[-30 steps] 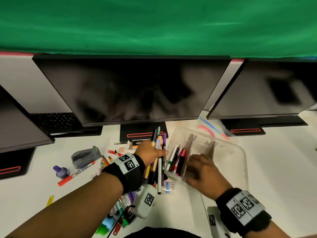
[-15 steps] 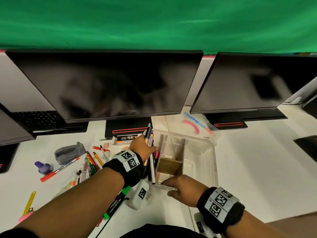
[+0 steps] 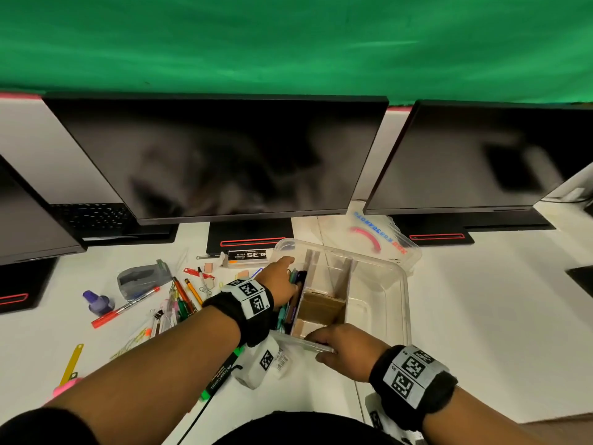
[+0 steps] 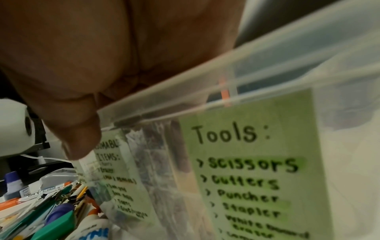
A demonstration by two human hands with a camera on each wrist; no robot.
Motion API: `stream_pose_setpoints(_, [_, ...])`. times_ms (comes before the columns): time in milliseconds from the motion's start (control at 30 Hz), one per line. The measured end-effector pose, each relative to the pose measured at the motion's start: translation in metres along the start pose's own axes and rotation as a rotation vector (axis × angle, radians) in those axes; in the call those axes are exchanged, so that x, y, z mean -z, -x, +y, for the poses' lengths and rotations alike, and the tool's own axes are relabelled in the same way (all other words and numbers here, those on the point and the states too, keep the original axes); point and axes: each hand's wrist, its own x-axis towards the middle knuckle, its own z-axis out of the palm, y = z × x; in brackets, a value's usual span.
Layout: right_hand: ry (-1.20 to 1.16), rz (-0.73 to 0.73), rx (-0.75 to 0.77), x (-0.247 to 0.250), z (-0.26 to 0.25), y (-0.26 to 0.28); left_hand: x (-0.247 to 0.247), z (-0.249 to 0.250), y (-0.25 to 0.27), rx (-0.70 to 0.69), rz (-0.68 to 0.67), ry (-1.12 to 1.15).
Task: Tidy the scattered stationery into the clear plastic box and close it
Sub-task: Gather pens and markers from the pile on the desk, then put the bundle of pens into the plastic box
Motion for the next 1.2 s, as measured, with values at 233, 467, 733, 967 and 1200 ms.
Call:
stream_pose_setpoints(233, [0.002, 0.001, -0.005, 0.004, 0.001, -0.003, 0.019, -0.02, 0.007, -0.098, 0.177, 0.175])
stream_pose_setpoints(467, [0.268, 0.051, -0.127, 0.028, -0.025, -0.019, 0.05, -0.075, 0.018, -0.027, 0.238, 0.197])
stream_pose_setpoints(733, [0.144, 0.241, -0.112, 0.05, -0.102, -0.069, 0.081, -0.169, 0.036, 0.073, 0.129, 0.004])
stream_pose_setpoints(967, [0.142, 0.139, -0.048, -0.014, -0.143, -0.128, 0.097, -0.229, 0.051, 0.097, -0.007, -0.127])
stream_pose_setpoints(1200, [0.429, -0.07, -0.296, -0.066, -0.137, -0.163, 0.1, -0.266, 0.057, 0.057, -0.125, -0.326])
